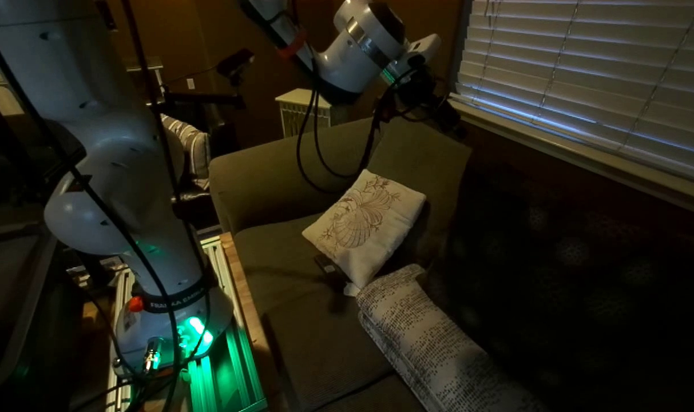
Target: Put the brown pillow on the white pillow
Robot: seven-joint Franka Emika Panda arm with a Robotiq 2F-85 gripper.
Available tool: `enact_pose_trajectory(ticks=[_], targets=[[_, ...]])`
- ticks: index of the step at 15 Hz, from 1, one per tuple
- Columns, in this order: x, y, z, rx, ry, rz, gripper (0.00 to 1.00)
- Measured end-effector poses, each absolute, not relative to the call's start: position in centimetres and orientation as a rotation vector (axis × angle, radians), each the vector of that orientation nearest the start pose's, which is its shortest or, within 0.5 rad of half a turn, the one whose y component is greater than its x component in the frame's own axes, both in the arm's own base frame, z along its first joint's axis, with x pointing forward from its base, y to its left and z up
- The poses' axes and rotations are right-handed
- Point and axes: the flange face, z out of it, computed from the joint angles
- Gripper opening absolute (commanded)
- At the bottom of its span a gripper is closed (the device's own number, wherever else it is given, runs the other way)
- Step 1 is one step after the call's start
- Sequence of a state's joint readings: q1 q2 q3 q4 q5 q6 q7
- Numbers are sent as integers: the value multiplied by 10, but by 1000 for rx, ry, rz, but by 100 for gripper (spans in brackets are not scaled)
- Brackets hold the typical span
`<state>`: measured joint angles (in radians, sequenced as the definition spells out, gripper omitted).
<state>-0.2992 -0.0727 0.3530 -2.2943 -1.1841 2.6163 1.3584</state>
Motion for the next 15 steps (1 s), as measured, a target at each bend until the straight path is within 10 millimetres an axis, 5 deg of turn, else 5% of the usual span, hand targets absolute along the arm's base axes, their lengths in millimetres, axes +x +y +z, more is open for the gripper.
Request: enact_pose_trajectory(ticks=[8,15], targets=[[488,46,434,-3247,602,-1421,100],[482,46,434,-3250,605,-1426,100]])
